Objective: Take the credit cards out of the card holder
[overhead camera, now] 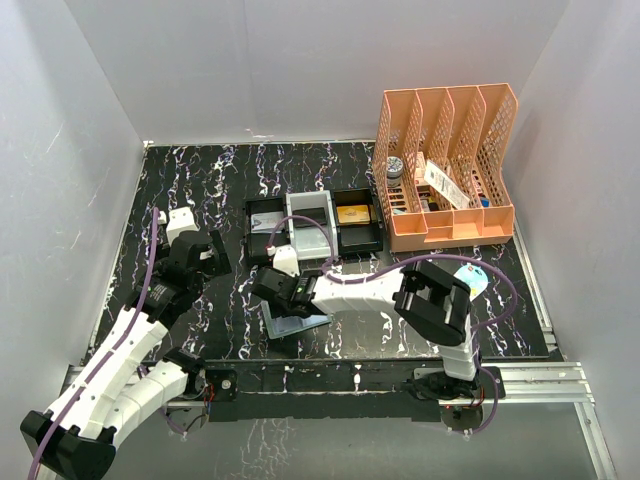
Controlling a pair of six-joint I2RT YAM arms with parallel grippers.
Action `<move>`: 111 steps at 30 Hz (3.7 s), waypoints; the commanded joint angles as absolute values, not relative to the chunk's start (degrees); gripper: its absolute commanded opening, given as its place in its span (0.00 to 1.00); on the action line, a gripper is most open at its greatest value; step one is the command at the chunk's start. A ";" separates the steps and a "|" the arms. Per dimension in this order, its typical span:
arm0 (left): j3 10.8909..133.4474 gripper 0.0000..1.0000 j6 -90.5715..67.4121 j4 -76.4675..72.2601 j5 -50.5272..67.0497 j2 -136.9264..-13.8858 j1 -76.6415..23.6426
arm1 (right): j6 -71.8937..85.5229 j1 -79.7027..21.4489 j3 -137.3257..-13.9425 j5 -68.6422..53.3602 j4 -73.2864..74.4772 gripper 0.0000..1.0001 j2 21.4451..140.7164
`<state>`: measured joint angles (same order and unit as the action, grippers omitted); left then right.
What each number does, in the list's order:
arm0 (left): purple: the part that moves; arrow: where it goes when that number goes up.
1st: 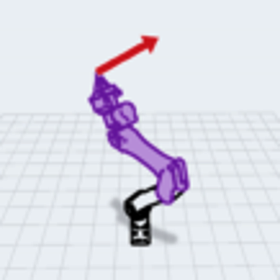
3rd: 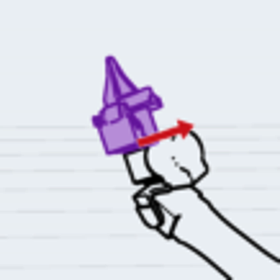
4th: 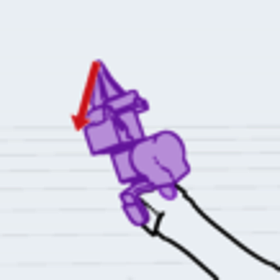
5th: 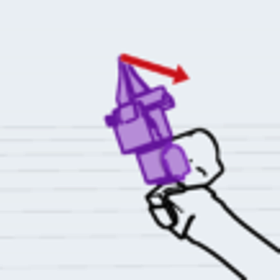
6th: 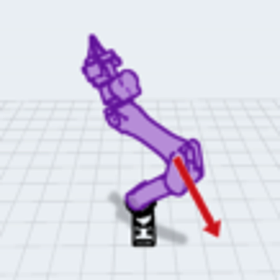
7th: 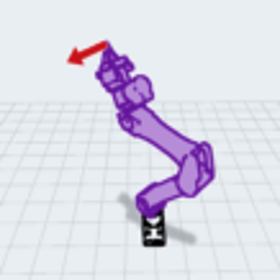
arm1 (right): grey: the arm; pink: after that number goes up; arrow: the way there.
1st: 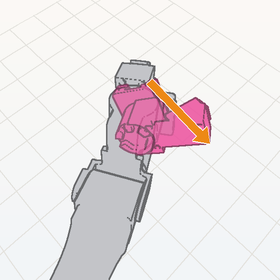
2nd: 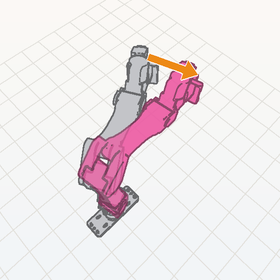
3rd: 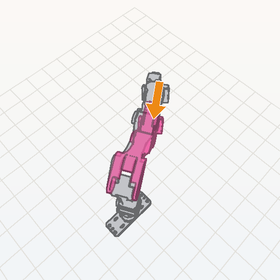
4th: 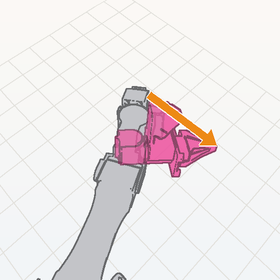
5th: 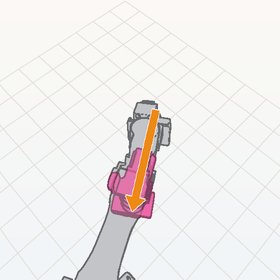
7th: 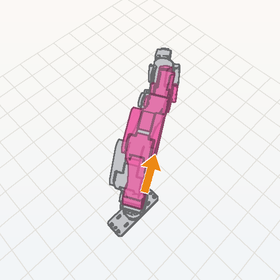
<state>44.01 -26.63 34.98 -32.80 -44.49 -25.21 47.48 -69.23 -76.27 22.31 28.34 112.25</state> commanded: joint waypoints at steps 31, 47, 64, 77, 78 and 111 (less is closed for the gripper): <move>14.61 0.77 -53.60 0.32 31.57 -40.63 -25.27 | 56.78 -59.39 -51.74 0.52 -0.12 0.28 102.35; 11.87 0.47 -54.53 -3.33 24.78 -47.90 -28.91 | 56.86 -59.40 -52.07 -0.92 -0.79 0.29 103.24; 10.90 0.36 -57.30 -17.82 17.34 -58.51 -35.73 | 54.93 -59.41 -53.90 -3.44 -0.90 0.39 100.16; 15.32 0.53 -55.81 -26.30 18.27 -68.16 -40.03 | 55.33 -57.79 -50.38 11.57 11.04 0.63 85.65; 16.15 0.54 -55.47 -26.63 18.24 -69.32 -40.69 | 55.63 -57.45 -49.53 12.29 11.41 0.64 84.34; 27.46 0.56 -48.25 -28.40 15.64 -76.41 -51.02 | 58.35 -54.40 -42.87 13.86 11.75 0.67 72.52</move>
